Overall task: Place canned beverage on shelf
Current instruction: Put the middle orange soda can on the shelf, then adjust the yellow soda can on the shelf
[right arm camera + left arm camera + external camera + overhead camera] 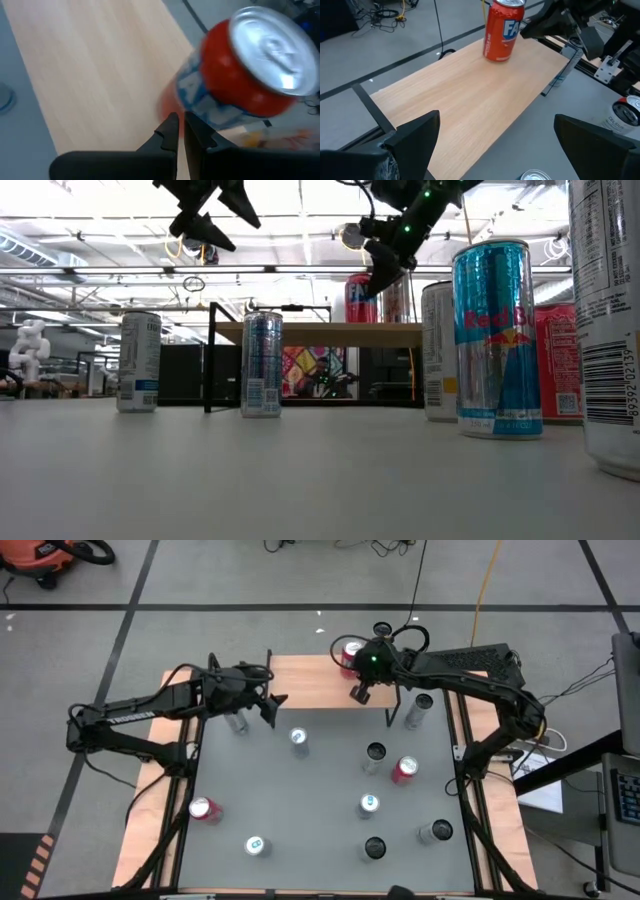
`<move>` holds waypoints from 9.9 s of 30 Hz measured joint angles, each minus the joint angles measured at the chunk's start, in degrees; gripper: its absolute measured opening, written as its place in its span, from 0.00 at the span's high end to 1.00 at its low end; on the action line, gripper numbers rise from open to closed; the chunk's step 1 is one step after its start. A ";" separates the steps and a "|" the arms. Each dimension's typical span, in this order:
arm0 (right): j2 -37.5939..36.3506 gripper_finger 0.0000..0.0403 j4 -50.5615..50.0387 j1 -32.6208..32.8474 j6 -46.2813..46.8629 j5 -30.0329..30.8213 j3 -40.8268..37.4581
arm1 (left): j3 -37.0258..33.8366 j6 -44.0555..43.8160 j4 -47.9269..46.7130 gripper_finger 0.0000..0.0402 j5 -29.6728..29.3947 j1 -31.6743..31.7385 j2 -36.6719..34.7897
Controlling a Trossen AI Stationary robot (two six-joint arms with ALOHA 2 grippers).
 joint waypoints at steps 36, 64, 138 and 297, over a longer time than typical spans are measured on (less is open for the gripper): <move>4.66 1.00 8.04 -1.16 0.21 -0.87 -0.07 | 0.00 -0.17 -0.02 0.02 0.00 0.86 0.02; -1.43 1.00 -6.85 -1.39 0.27 3.70 0.02 | -0.03 -0.17 -0.90 0.02 0.11 0.80 0.04; 14.16 1.00 -28.19 -20.24 10.80 -11.32 48.66 | -0.03 -0.03 -0.68 0.02 1.05 0.84 0.04; 16.97 1.00 -45.64 -22.13 13.02 -23.57 50.34 | -0.05 2.54 -1.31 0.02 4.55 8.62 0.07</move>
